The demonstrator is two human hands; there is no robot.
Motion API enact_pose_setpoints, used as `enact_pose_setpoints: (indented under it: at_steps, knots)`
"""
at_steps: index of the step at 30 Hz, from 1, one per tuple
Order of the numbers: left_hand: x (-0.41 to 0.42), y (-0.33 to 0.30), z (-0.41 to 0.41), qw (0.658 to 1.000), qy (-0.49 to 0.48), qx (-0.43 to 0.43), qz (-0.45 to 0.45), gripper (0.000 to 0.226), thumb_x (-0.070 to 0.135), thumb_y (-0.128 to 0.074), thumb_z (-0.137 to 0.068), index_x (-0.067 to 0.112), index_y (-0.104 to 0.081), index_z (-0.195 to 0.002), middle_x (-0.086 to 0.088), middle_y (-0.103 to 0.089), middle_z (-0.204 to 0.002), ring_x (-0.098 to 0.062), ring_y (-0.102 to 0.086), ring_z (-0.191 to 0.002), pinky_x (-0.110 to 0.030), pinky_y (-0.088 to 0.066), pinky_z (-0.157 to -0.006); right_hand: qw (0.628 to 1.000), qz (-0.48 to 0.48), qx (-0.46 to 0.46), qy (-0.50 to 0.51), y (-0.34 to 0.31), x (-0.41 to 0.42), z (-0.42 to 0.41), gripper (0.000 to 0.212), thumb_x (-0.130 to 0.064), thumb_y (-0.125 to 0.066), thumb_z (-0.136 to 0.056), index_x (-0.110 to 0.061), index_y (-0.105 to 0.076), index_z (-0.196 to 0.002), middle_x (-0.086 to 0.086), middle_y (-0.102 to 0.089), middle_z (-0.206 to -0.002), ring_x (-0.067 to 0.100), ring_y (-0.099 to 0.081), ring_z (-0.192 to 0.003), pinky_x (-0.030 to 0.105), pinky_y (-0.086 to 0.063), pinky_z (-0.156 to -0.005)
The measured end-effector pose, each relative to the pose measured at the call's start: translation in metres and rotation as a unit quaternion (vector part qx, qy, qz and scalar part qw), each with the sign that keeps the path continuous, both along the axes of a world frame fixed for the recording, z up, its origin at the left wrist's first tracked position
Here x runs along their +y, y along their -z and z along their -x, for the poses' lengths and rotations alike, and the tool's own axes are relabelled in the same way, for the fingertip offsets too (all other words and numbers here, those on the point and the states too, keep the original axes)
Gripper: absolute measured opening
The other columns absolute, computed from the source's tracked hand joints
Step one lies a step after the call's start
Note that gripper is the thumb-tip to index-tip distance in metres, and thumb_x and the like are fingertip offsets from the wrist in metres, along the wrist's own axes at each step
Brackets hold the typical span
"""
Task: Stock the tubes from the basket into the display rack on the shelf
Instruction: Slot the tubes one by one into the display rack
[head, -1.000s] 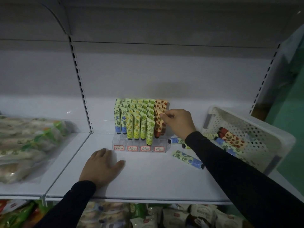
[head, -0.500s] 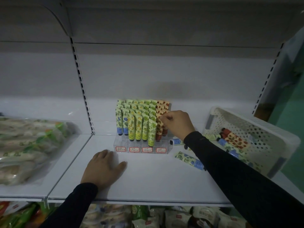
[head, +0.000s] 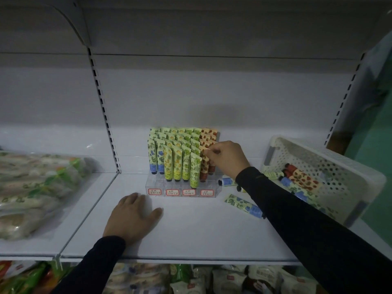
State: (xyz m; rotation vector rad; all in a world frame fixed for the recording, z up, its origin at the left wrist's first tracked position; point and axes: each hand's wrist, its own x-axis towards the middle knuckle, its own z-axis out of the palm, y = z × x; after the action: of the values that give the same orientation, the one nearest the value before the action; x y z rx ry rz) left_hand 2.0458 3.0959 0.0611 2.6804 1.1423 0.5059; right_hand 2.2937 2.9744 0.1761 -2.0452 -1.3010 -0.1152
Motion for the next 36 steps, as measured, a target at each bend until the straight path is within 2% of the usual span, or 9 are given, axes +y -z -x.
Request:
enact_pose_setpoints:
  at_steps: [4,8,11,15,19,23,28,32,36]
  knots:
    - [-0.001,-0.001,0.002,1.0,-0.011,-0.003,0.015,0.069,0.077,-0.028,-0.07,0.022,-0.058,-0.099,0.003,-0.059,-0.11,-0.019,-0.05,-0.109,-0.032,-0.039,-0.097,0.999,-0.031,0.012,0.006,-0.006,-0.009,0.0,0.034,-0.038,-0.057,-0.095,-0.011,-0.077,-0.09,-0.002,-0.075,-0.095,0.006,-0.06,-0.083,0.018,-0.039,-0.074]
    - [-0.003,-0.004,0.002,0.999,-0.016,-0.012,0.035,0.062,0.076,-0.037,-0.073,0.024,-0.061,-0.098,0.003,-0.06,-0.11,-0.021,-0.052,-0.112,-0.032,-0.039,-0.095,0.998,-0.045,-0.007,0.035,-0.007,-0.029,-0.008,0.046,-0.043,-0.052,-0.097,-0.004,-0.073,-0.082,0.005,-0.074,-0.085,0.019,-0.065,-0.082,0.029,-0.048,-0.074]
    - [-0.013,-0.01,0.003,0.997,-0.028,-0.064,0.04,0.063,0.066,-0.052,-0.079,0.014,-0.065,-0.112,-0.003,-0.063,-0.12,-0.024,-0.054,-0.117,-0.031,-0.039,-0.096,0.998,-0.04,0.002,0.047,-0.002,-0.055,-0.014,0.041,-0.041,-0.053,-0.097,-0.008,-0.074,-0.085,-0.004,-0.071,-0.081,0.013,-0.063,-0.081,0.027,-0.048,-0.077]
    - [-0.025,-0.02,0.003,0.995,0.01,-0.094,0.03,0.067,0.062,-0.049,-0.08,0.015,-0.065,-0.125,-0.005,-0.064,-0.129,-0.025,-0.056,-0.12,-0.033,-0.041,-0.1,0.997,-0.022,0.009,0.069,0.008,-0.091,-0.024,0.032,-0.036,-0.056,-0.097,-0.01,-0.074,-0.1,-0.002,-0.073,-0.102,0.01,-0.062,-0.093,0.019,-0.042,-0.08]
    - [-0.056,-0.034,-0.02,0.99,0.095,-0.105,0.015,0.076,0.068,-0.038,-0.079,0.018,-0.062,-0.131,-0.001,-0.061,-0.134,-0.02,-0.054,-0.124,-0.024,-0.036,-0.1,0.994,0.036,0.009,0.106,0.024,-0.117,-0.041,0.035,-0.04,-0.056,-0.095,-0.013,-0.071,-0.113,0.003,-0.069,-0.113,0.016,-0.062,-0.104,0.02,-0.038,-0.083]
    - [-0.093,-0.045,-0.059,0.977,0.197,-0.085,0.009,0.072,0.064,-0.04,-0.084,0.021,-0.053,-0.14,0.002,-0.055,-0.141,-0.014,-0.047,-0.128,-0.017,-0.03,-0.099,0.987,0.086,0.014,0.131,0.038,-0.137,-0.055,0.042,-0.041,-0.057,-0.094,-0.012,-0.065,-0.124,0.009,-0.063,-0.126,0.022,-0.059,-0.112,0.024,-0.041,-0.092]
    - [-0.121,-0.043,-0.115,0.961,0.273,-0.033,0.012,0.067,0.056,-0.052,-0.093,0.019,-0.042,-0.148,-0.001,-0.045,-0.15,-0.018,-0.039,-0.137,-0.022,-0.029,-0.107,0.977,0.138,0.015,0.161,0.054,-0.15,-0.067,0.048,-0.04,-0.055,-0.094,-0.012,-0.057,-0.132,0.014,-0.055,-0.134,0.026,-0.05,-0.123,0.029,-0.037,-0.1]
    - [-0.13,-0.045,-0.151,0.952,0.301,0.047,0.02,0.097,0.076,-0.034,-0.071,0.016,-0.04,-0.147,-0.006,-0.046,-0.144,-0.024,-0.041,-0.133,-0.028,-0.033,-0.104,0.96,0.222,0.032,0.169,0.065,-0.148,-0.077,0.066,-0.05,-0.053,-0.093,-0.016,-0.038,-0.147,0.014,-0.035,-0.152,0.028,-0.035,-0.138,0.031,-0.03,-0.11]
    - [-0.126,-0.039,-0.182,0.951,0.298,0.078,0.025,0.091,0.07,-0.057,-0.08,0.017,-0.032,-0.15,-0.008,-0.038,-0.149,-0.025,-0.035,-0.137,-0.032,-0.032,-0.107,0.948,0.271,0.003,0.166,0.075,-0.143,-0.083,0.063,-0.055,-0.054,-0.089,-0.021,-0.048,-0.14,0.013,-0.034,-0.153,0.029,-0.04,-0.135,0.035,-0.035,-0.11]
